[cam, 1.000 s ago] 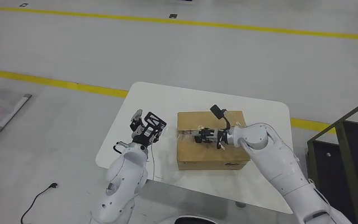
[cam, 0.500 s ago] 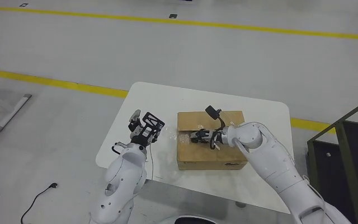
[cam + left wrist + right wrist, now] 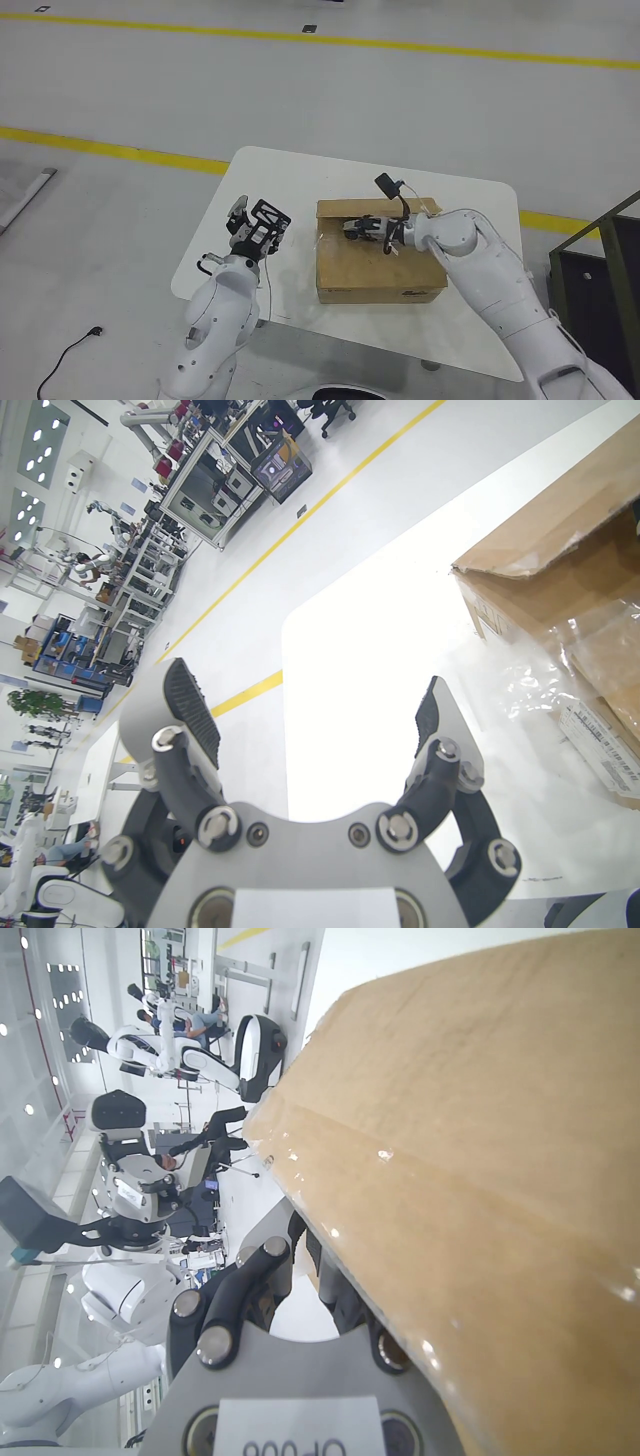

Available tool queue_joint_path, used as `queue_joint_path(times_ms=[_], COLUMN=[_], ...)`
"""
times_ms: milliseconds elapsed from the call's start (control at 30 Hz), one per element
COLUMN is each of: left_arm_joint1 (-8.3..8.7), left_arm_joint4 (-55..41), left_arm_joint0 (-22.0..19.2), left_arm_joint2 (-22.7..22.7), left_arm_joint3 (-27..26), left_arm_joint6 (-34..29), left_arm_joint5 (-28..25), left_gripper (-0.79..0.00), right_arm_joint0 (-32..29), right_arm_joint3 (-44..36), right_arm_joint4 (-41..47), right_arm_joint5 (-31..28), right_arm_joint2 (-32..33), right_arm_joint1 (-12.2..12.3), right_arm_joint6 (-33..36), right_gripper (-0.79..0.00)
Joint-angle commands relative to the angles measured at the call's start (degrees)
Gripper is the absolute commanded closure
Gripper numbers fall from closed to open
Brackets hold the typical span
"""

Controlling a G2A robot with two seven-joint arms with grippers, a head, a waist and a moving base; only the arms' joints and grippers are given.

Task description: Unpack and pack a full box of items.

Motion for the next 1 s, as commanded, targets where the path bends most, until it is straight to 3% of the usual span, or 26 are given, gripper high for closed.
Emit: queue_joint_path(times_ms=[0,67,133,200,267,333,367,433,500,767,967], left_arm_joint1=[0.01,0.03,0.05,0.08,0.13,0.18,0.2,0.23,0.26,0.37,0.36], left_arm_joint4=[-0.1,-0.2,-0.3,-0.3,-0.4,-0.5,-0.5,-0.4,-0.4,-0.6,-0.8], left_arm_joint0=[-0.2,-0.4,-0.5,-0.6,-0.7,-0.7,-0.7,-0.7,-0.7,-1.2,-1.5], left_arm_joint2=[0.1,0.1,0.1,0.0,-0.2,-0.4,-0.5,-0.5,-0.6,-0.7,-0.2], left_arm_joint3=[0.2,0.3,0.4,0.4,0.5,0.5,0.6,0.5,0.4,0.9,1.4], left_arm_joint6=[0.1,0.2,0.3,0.3,0.4,0.5,0.4,0.4,0.3,0.6,0.7], left_arm_joint5=[-0.2,-0.3,-0.4,-0.5,-0.6,-0.7,-0.7,-0.7,-0.7,-1.2,-1.1], left_gripper=[-0.785,-0.785,-0.785,-0.785,-0.785,-0.785,-0.785,-0.785,-0.785,-0.785,-0.785], right_arm_joint0=[-0.7,-1.5,-2.4,-3.1,-3.5,-4.0,-4.3,-4.6,-5.1,-8.0,-9.2], right_arm_joint3=[-1.2,-2.1,-2.7,-2.9,-3.2,-3.1,-2.8,-2.5,-2.4,-4.8,-5.9], right_arm_joint4=[-1.2,-2.9,-4.3,-4.8,-6.5,-7.2,-7.1,-6.7,-5.7,-0.9,0.0], right_arm_joint5=[0.5,0.7,0.8,0.7,0.5,0.4,0.6,0.9,1.5,4.2,5.9], right_arm_joint2=[1.1,1.6,1.7,1.5,1.2,1.4,1.7,3.1,5.0,10.3,8.7], right_arm_joint1=[0.5,1.0,1.2,1.3,1.4,1.6,1.7,2.0,2.5,4.1,3.9], right_arm_joint6=[0.7,1.6,1.7,1.9,1.8,1.8,1.9,1.7,2.4,9.1,9.7], right_gripper=[0.0,0.0,-0.154,-0.212,-0.326,-0.369,-0.542,-0.582,-0.702,-0.72,-0.68])
